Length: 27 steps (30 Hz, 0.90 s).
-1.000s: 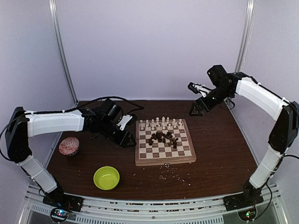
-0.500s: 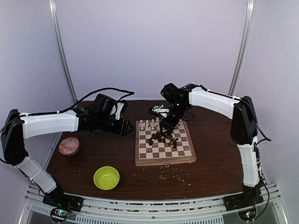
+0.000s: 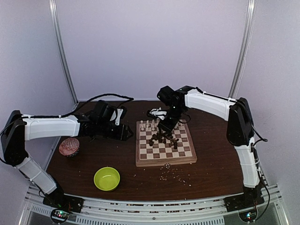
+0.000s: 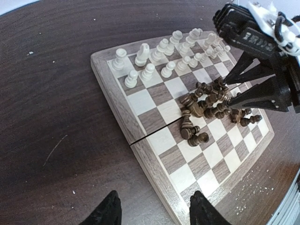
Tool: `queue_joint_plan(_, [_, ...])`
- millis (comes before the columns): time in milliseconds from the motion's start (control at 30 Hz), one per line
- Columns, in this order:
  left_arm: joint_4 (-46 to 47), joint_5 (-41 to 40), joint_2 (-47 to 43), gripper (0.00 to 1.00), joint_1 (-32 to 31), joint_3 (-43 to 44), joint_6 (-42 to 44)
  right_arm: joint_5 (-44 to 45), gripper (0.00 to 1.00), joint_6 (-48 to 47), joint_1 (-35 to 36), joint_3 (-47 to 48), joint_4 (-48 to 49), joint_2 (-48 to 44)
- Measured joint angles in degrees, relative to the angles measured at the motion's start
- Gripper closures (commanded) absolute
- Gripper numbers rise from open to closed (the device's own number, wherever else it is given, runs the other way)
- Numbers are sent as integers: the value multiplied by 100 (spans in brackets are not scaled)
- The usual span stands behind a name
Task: Set up the chess pieces on the board
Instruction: Pick up the chess pile from the chessboard.
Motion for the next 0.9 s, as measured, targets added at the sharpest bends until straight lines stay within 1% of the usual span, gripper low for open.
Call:
queue_joint_plan(133, [61, 13, 2, 48, 0, 0, 0, -83, 57, 11, 4, 0, -37, 85])
queue_joint_plan(267, [76, 26, 4, 48, 0, 0, 2, -170, 59, 26, 7, 0, -44, 103])
queue_joint_plan(333, [76, 35, 4, 48, 0, 0, 2, -203, 62, 37, 9, 0, -44, 103])
queue_joint_plan(633, [76, 37, 13, 48, 0, 0, 4, -205, 87, 87, 28, 0, -66, 284])
queue_joint_plan(833, [76, 39, 35, 48, 0, 0, 7, -210, 98, 146, 35, 0, -85, 289])
queue_joint_plan(900, [74, 44, 72, 48, 2, 2, 9, -214, 100, 146, 37, 0, -87, 286])
